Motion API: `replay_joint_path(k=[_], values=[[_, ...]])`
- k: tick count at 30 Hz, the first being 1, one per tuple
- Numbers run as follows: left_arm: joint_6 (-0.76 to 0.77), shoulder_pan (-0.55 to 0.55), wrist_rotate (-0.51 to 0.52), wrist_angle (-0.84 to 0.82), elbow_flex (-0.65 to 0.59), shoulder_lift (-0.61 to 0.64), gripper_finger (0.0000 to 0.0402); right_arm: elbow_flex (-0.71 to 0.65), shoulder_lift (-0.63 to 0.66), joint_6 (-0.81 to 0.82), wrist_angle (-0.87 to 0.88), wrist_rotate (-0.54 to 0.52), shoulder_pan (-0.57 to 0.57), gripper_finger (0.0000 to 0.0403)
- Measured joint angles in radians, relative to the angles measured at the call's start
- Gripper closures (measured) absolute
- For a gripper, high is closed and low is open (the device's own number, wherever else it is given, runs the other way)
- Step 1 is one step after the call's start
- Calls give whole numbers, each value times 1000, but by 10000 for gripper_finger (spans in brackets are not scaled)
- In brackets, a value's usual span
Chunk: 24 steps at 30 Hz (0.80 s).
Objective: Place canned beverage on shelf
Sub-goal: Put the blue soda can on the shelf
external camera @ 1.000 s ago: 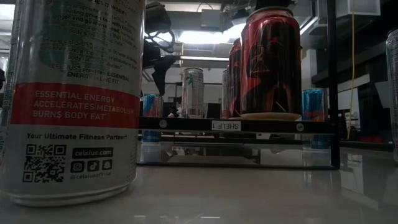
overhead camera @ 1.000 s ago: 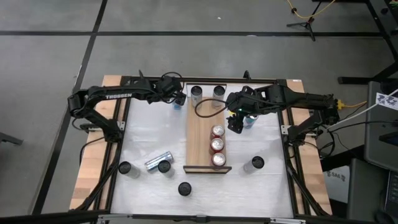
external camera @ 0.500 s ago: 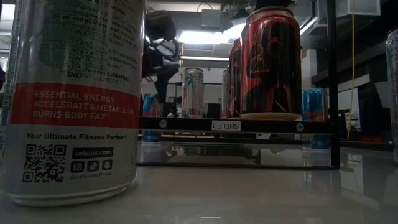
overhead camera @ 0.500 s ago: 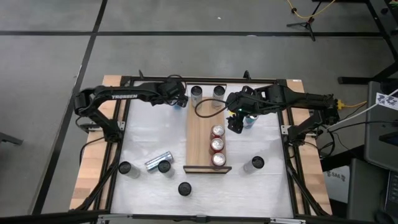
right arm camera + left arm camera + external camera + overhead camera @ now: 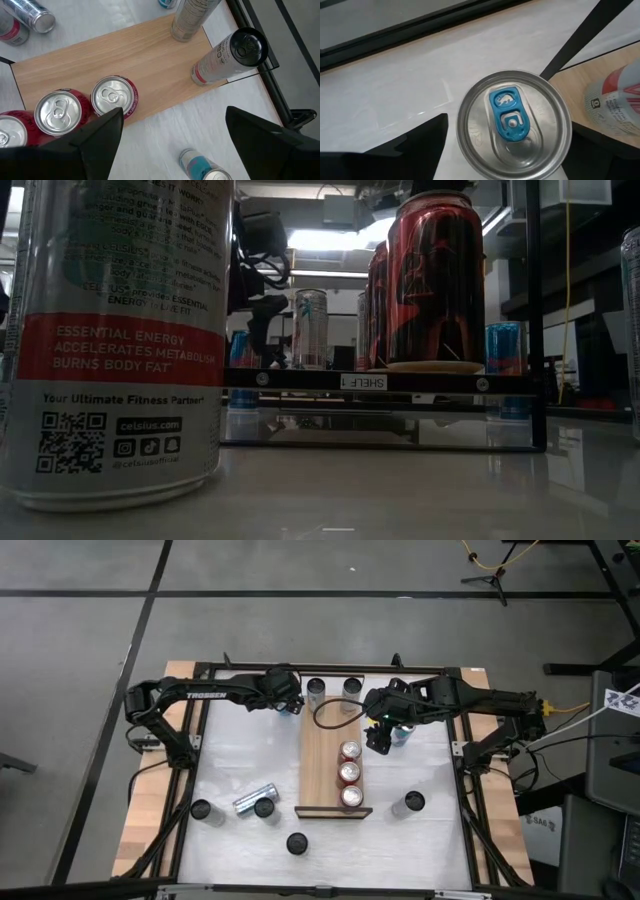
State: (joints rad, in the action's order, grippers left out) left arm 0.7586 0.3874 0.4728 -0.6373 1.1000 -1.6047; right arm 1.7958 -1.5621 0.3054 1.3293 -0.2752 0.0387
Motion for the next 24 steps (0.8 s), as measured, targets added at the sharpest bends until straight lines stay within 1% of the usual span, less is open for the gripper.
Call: replay_joint_path(k=[13, 19, 24], values=[[-23, -11, -16, -3, 0, 0, 186, 0, 0, 0, 0, 0, 0, 59], [-87, -43, -79, -21, -2, 36, 192, 0, 0, 0, 0, 0, 0, 59], [-105, -87, -78, -67, -2, 114, 192, 0, 0, 0, 0, 0, 0, 59]])
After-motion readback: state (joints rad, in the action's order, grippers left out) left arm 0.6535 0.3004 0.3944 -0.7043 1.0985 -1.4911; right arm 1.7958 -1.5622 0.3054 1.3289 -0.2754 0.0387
